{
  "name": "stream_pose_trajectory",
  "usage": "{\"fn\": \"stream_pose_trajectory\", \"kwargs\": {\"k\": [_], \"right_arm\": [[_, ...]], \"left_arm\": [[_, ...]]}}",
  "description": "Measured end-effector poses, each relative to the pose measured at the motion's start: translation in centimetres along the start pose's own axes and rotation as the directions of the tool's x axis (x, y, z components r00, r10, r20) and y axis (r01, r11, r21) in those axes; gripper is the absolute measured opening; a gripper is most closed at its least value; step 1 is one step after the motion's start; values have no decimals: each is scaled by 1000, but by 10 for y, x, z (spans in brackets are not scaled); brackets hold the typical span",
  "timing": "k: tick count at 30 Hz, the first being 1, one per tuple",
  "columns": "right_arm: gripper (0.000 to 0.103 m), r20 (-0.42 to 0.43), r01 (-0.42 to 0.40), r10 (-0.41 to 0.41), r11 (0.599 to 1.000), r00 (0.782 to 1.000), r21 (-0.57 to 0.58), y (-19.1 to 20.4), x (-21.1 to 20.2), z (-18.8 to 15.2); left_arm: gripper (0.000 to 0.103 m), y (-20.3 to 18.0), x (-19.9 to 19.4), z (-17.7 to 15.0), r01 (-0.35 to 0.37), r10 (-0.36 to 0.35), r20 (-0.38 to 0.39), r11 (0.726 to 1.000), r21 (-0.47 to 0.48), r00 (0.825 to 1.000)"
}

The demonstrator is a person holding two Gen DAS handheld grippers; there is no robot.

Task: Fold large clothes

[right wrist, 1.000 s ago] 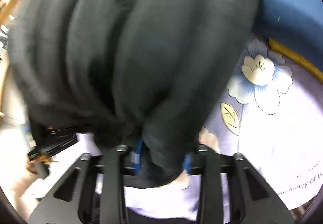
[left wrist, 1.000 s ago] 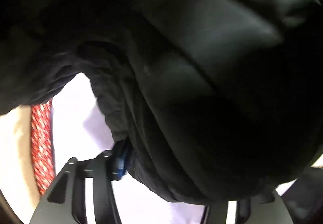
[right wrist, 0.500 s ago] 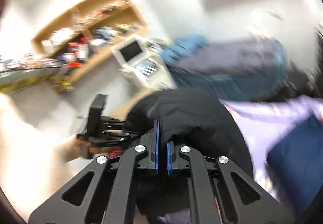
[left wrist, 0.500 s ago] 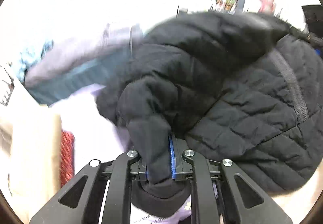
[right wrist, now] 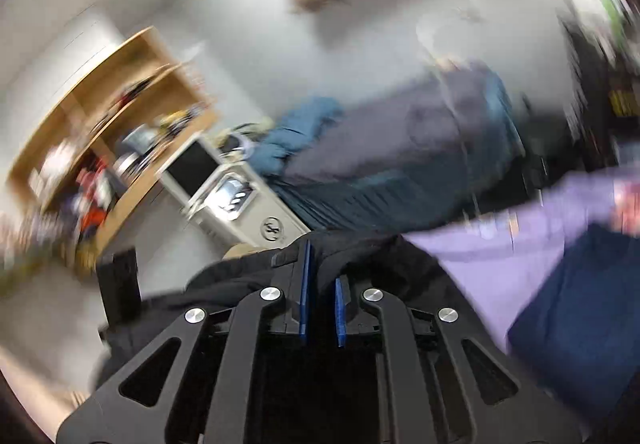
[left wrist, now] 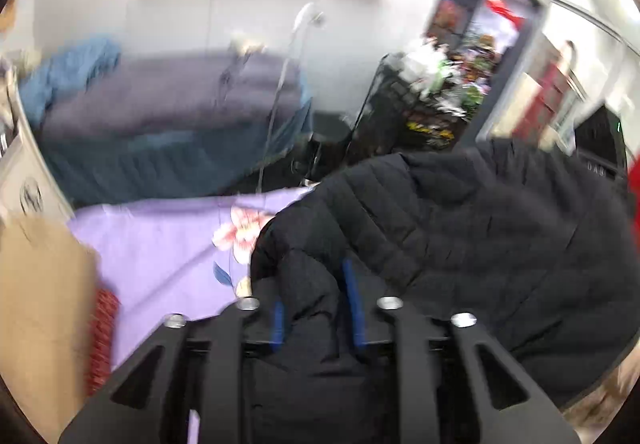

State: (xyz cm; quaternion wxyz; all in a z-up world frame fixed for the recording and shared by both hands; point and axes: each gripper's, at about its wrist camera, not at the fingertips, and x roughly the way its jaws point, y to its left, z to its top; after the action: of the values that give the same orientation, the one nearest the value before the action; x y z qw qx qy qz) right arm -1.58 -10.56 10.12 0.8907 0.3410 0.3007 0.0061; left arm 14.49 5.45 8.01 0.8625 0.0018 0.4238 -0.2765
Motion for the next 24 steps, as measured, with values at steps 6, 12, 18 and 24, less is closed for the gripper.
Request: {"fn": "stream_pose_trajectory", "kwargs": {"k": [6,12,18,24], "right_arm": [[85,26,343,-354,920,935,191,-81,20,-47],[85,-96,480,-471,870,877,110,-109,-10,-101],[85,-326,483,-504,863,800,-150,-68,40,-209],[85,-480,378,-465,885,744,-273,-41,84,-270]], "left_arm": [[79,40,90,-23,-188,179,-97,978,-93,979],[87,76,90,-61,-295,275,-172,949,-108,946],[96,55,98,-137,-303,284,-323,953,-9,903],[96,28,127,-215,-259,207,-500,965,-35,841]]}}
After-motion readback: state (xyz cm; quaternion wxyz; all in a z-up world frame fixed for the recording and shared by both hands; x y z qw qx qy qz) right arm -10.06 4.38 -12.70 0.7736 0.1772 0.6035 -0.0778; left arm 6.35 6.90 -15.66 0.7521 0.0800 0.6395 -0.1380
